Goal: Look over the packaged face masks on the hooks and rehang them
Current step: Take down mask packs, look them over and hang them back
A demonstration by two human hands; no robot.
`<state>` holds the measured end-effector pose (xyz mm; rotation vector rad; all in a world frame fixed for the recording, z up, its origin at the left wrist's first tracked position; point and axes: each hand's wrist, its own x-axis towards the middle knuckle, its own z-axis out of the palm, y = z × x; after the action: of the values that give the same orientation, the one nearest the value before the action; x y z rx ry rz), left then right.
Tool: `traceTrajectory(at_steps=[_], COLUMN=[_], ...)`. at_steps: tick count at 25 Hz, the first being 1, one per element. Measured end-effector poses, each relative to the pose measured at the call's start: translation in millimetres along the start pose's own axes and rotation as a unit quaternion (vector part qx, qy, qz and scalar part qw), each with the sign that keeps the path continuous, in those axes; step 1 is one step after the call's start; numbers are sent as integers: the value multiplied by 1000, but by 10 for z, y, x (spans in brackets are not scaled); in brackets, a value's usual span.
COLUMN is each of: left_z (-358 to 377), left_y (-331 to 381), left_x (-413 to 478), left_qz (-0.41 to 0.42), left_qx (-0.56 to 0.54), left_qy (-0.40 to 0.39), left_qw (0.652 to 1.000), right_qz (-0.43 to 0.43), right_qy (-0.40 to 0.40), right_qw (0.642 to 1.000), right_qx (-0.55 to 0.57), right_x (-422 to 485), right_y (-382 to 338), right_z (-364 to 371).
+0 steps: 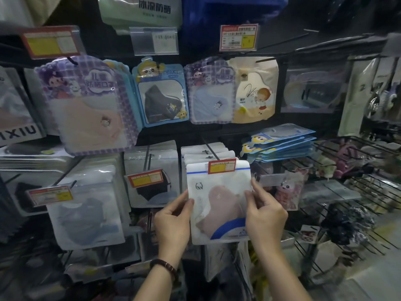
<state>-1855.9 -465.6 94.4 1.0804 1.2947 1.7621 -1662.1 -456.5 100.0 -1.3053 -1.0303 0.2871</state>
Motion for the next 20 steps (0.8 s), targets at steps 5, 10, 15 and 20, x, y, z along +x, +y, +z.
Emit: traceTrajectory(at_steps=[5, 10, 15, 20], left_z=[80, 130, 127, 137], left_y=[-11, 4, -118, -113], left_x=[51, 54, 11, 121], left_qz=[0, 21, -2, -3], left_qx=[10, 22, 15, 58], left_qy=[0, -3, 14, 38], left_qw=[1000, 1000, 1000, 998], right_qz=[5, -17, -41, -30], right_qy=[-9, 2, -16, -60], right_qw=[1000, 999, 997, 994], right_qx=[-16, -31, -62, -86], right_x=[137, 191, 194, 212], right_y=[46, 76, 157, 97], right_z=[58, 44, 65, 119])
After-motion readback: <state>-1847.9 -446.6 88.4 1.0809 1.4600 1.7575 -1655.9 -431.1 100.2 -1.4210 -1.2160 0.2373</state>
